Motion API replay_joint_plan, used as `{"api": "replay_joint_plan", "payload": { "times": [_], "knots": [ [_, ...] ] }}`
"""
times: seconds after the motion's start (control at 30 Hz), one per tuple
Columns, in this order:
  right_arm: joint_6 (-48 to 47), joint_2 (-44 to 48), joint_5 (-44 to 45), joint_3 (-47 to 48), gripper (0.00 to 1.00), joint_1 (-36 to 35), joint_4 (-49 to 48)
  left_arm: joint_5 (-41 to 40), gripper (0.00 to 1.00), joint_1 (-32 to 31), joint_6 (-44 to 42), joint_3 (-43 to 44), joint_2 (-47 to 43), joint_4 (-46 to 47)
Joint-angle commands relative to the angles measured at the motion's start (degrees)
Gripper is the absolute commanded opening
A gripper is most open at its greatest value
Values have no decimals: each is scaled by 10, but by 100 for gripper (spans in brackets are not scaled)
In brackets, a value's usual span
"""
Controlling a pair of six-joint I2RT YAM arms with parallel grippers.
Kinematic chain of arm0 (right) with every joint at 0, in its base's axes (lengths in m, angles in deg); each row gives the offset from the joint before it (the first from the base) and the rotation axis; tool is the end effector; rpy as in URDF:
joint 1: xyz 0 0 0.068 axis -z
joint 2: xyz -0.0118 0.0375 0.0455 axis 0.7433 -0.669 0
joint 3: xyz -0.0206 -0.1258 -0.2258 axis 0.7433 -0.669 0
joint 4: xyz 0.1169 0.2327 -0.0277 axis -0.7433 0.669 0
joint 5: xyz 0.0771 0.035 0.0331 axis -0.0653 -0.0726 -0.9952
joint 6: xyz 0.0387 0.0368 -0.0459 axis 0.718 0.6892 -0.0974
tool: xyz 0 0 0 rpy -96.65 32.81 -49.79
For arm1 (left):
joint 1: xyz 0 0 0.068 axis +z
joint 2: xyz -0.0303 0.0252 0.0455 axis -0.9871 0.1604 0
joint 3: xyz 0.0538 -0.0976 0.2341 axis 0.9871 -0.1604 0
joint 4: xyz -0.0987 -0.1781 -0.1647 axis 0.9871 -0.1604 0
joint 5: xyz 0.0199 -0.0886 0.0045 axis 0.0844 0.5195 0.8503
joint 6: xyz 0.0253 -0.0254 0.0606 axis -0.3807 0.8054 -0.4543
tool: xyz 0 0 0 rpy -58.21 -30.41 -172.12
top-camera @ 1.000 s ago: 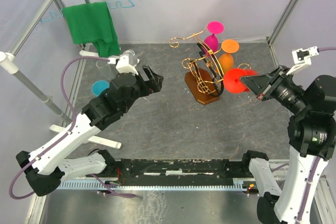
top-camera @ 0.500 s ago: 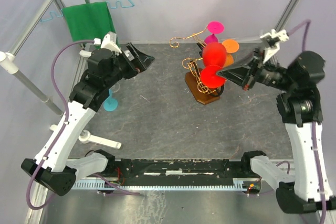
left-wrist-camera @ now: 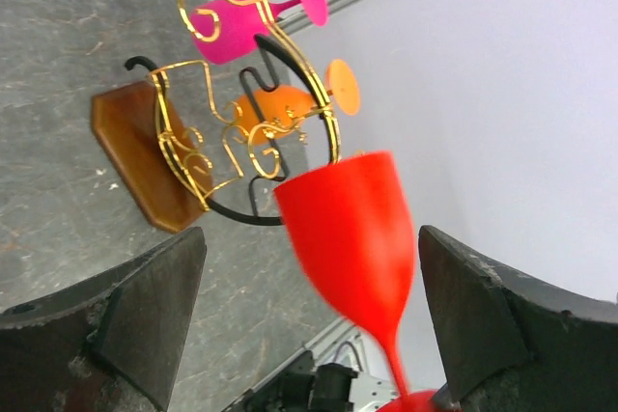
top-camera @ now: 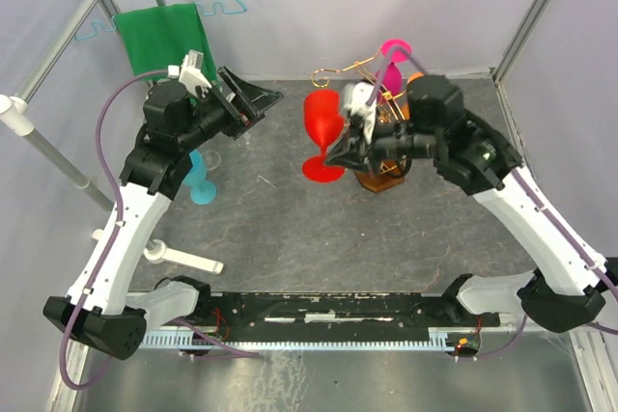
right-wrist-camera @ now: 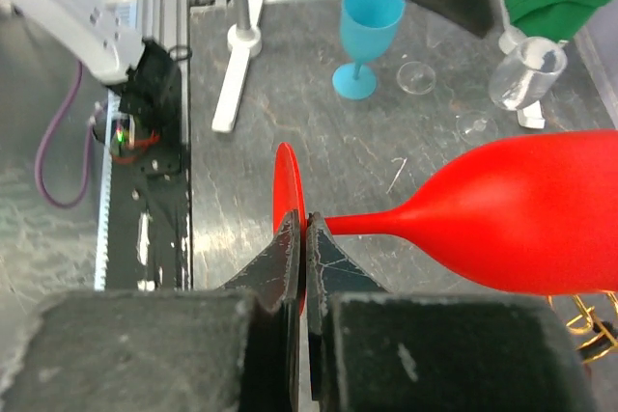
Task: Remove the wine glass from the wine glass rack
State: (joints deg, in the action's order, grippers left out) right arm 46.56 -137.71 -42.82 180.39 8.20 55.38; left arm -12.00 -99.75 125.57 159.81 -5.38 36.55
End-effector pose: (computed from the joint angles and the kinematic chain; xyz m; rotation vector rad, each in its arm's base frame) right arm 0.1796 0.1965 0.4653 -1.2233 1.5028 0.9852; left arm 0.2447 -0.1030 0.4263 -0.3035 1.8693 -1.1685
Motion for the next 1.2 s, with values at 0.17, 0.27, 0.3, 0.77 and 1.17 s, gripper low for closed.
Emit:
{"api": "replay_joint_plan", "payload": {
  "times": [0.17,0.27,0.3,0.77,1.17],
  "knots": [
    [-188,14,90,4,1,-104,17,145,97,18,82,1,28,101],
    [-191,9,90,1,1,-116,7,171,97,17,85,2,40,100],
    [-191,6,89,3,1,-120,5,180,97,18,84,2,42,100],
    [-185,-28,92,14,1,-155,-26,245,97,16,44,24,48,68],
    [-178,-54,107,37,1,-170,-30,266,97,17,-1,25,59,26]
  ]
}}
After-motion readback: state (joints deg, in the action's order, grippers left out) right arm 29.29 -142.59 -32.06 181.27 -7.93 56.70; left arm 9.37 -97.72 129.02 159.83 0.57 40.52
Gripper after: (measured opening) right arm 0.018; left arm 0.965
